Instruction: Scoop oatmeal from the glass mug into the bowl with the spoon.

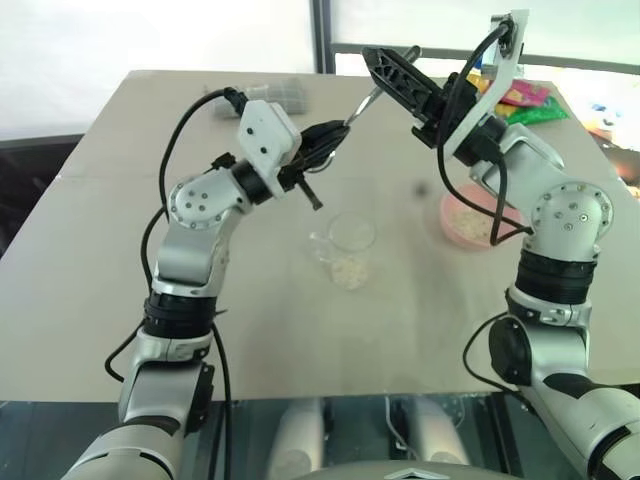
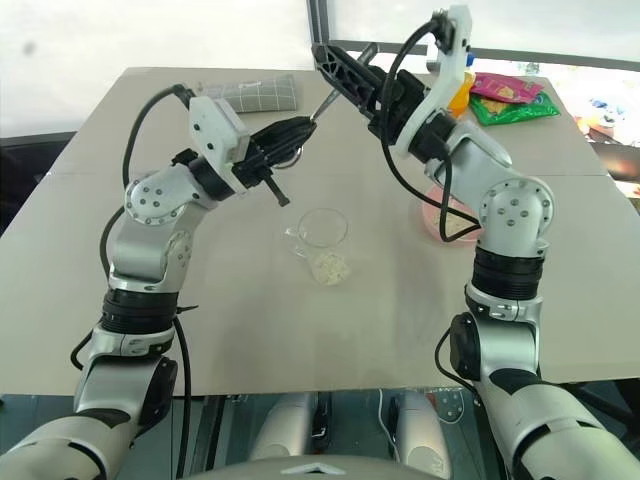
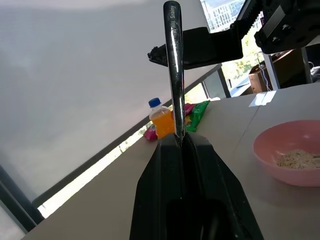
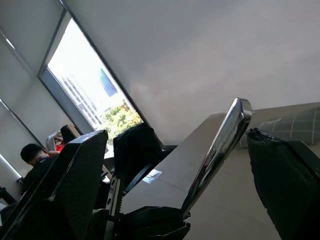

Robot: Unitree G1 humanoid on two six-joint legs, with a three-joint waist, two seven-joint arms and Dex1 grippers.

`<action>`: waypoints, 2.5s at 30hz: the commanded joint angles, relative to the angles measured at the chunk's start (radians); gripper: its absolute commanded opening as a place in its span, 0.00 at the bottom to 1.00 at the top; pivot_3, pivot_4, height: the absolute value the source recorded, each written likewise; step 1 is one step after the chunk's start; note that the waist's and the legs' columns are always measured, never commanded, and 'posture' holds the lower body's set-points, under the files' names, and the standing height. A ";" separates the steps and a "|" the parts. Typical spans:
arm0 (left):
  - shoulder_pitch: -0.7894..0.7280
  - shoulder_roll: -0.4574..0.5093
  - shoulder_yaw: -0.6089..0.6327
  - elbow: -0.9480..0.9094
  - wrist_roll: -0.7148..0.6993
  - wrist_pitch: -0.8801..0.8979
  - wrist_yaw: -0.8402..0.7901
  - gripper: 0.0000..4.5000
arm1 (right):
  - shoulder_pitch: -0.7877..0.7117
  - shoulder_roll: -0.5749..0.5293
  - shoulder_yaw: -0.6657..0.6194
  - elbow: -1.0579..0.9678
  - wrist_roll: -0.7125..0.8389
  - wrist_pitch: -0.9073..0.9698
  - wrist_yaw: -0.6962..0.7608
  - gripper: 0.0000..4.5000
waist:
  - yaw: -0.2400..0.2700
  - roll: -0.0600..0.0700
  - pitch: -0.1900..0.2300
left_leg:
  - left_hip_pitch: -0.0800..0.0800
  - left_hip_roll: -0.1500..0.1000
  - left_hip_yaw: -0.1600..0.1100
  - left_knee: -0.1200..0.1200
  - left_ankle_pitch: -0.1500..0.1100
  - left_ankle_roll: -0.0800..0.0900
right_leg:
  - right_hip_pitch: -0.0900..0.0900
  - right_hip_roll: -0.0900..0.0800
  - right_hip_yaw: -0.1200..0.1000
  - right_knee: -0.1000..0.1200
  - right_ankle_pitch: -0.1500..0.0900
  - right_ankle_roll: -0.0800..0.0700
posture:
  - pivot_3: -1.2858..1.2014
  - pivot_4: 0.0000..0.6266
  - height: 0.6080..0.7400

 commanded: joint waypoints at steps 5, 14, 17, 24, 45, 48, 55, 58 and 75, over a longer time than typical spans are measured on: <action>0.015 0.000 -0.016 -0.009 0.003 -0.040 -0.036 0.01 | 0.005 -0.034 0.018 -0.044 0.019 -0.001 0.053 1.00 | -0.001 0.000 0.000 | 0.000 0.000 0.000 0.000 0.000 0.000 | 0.000 0.000 0.000 0.000 0.000 0.000 | 0.52 0.24 0.83; 0.026 0.001 -0.028 0.001 0.006 -0.057 -0.056 0.00 | 0.032 -0.067 0.049 -0.057 0.008 0.004 0.078 0.28 | -0.001 0.001 0.000 | 0.000 0.000 0.000 0.000 0.000 0.000 | 0.000 0.000 0.000 0.000 0.000 0.000 | 0.52 0.24 0.83; 0.035 0.013 -0.017 0.000 0.003 -0.048 -0.061 0.00 | 0.038 -0.082 0.045 -0.062 0.014 0.009 0.081 0.02 | 0.000 0.001 0.001 | 0.000 0.000 0.000 0.000 0.000 0.000 | 0.000 0.000 0.000 0.000 0.000 0.000 | 0.52 0.24 0.83; 0.058 0.045 -0.013 -0.034 -0.007 0.056 -0.056 0.00 | 0.049 -0.097 0.045 -0.063 0.013 0.017 0.088 0.02 | -0.002 0.001 0.001 | 0.000 0.000 0.000 0.000 0.000 0.000 | 0.000 0.000 0.000 0.000 0.000 0.000 | 0.52 0.24 0.83; 0.409 0.147 0.273 -0.331 -0.315 0.392 -0.003 0.98 | -0.033 -0.105 -0.127 0.118 -0.048 -0.134 -0.072 0.00 | -0.024 0.003 0.002 | 0.000 0.003 -0.001 0.000 0.000 0.000 | -0.002 0.000 0.003 0.001 0.000 0.000 | 0.52 0.24 0.83; 0.534 0.177 0.286 -0.400 -0.343 0.412 -0.031 0.98 | -0.042 -0.122 -0.147 0.156 -0.072 -0.161 -0.080 0.00 | -0.024 0.004 0.002 | 0.001 0.004 -0.001 -0.001 0.000 0.000 | -0.002 0.000 0.004 0.000 0.000 0.000 | 0.52 0.24 0.83; 0.637 0.166 0.237 -0.415 -0.283 0.349 -0.020 0.98 | -0.063 -0.145 -0.179 0.229 -0.106 -0.199 -0.082 0.00 | -0.020 0.005 0.003 | 0.001 0.004 0.000 -0.002 -0.002 0.003 | -0.002 0.001 0.003 0.001 0.000 0.000 | 0.52 0.24 0.83; 0.595 0.131 0.172 -0.358 -0.198 0.278 0.020 0.98 | -0.072 -0.147 -0.180 0.248 -0.117 -0.208 -0.080 0.00 | -0.020 0.006 0.003 | 0.001 0.004 0.000 -0.001 -0.002 0.004 | -0.002 0.001 0.004 0.001 0.000 0.000 | 0.52 0.24 0.83; 0.432 0.032 0.075 -0.165 -0.083 0.168 0.070 0.74 | -0.049 -0.168 -0.194 0.222 -0.134 -0.210 -0.095 0.00 | -0.021 0.007 0.004 | 0.001 0.003 0.002 -0.002 -0.001 0.002 | -0.002 0.001 0.004 0.000 0.000 0.000 | 0.52 0.24 0.83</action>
